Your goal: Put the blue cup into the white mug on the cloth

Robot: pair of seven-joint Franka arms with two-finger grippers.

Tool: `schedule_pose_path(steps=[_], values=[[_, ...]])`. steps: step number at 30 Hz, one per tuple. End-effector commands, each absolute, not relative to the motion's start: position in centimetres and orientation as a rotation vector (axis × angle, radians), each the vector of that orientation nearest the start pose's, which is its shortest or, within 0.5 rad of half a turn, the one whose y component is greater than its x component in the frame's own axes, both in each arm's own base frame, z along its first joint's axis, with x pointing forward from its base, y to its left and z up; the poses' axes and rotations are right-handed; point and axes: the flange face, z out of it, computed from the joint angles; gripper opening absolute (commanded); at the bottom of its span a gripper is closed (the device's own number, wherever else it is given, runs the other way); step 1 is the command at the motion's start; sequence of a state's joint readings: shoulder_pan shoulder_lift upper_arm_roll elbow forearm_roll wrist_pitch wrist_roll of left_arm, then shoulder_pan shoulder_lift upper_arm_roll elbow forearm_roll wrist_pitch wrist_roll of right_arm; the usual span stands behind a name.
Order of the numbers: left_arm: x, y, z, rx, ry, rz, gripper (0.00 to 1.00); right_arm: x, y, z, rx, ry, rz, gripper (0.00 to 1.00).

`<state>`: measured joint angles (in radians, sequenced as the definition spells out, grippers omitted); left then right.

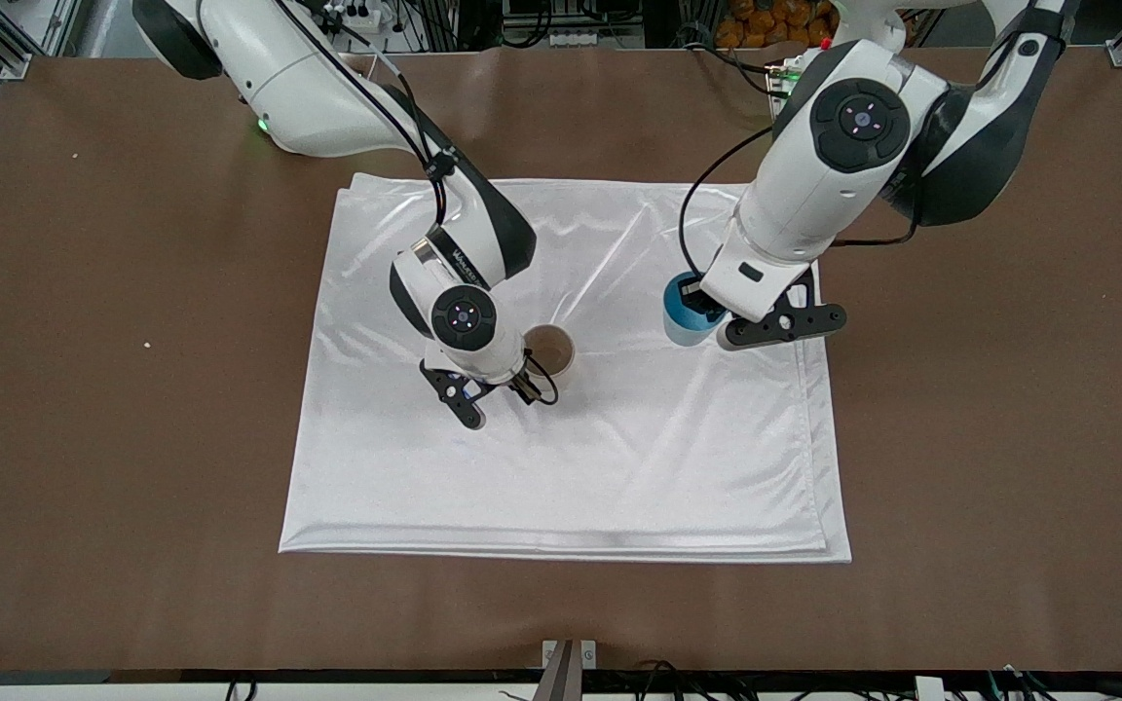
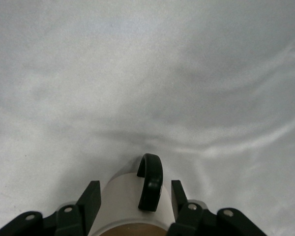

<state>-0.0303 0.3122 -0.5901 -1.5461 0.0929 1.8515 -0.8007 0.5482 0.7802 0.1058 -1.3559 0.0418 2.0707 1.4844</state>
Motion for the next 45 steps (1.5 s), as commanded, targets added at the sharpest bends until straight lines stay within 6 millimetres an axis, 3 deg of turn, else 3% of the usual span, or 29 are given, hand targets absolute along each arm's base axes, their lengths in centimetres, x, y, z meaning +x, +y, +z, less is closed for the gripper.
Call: schedule_pose_path(steps=[1, 9, 16, 19, 22, 33, 38, 45], values=[[54.6, -36.1, 49.4, -3.226, -0.368, 0.033, 0.00, 59.7, 42.5, 26.5, -2.811, 1.367, 0.176, 1.00], [52.5, -40.5, 48.4, -3.254, -0.388, 0.023, 0.00, 63.9, 35.7, 27.1, -2.887, 1.338, 0.037, 1.00], [51.7, -43.4, 46.5, -3.292, -0.342, 0.020, 0.00, 66.6, 26.1, 26.0, -3.095, 1.071, 0.214, 1.00], [52.0, -44.1, 44.8, -3.306, -0.336, 0.042, 0.00, 67.8, 21.3, 25.8, -3.130, 0.952, 0.293, 1.00], [51.1, -46.2, 43.8, -3.332, -0.277, 0.005, 0.00, 68.9, 17.3, 25.8, -3.133, 0.856, 0.319, 1.00], [49.6, -50.2, 37.7, -3.304, -0.226, -0.053, 0.00, 70.8, 7.4, 26.0, -3.149, 0.505, 0.338, 1.00], [49.6, -51.1, 35.6, -3.314, -0.215, -0.065, 0.00, 71.0, 5.2, 27.0, -3.131, 0.337, 0.340, 1.00], [49.6, -51.7, 32.3, -3.266, -0.196, -0.124, 0.00, 69.9, 5.0, 30.1, -3.136, 0.251, 0.372, 1.00]])
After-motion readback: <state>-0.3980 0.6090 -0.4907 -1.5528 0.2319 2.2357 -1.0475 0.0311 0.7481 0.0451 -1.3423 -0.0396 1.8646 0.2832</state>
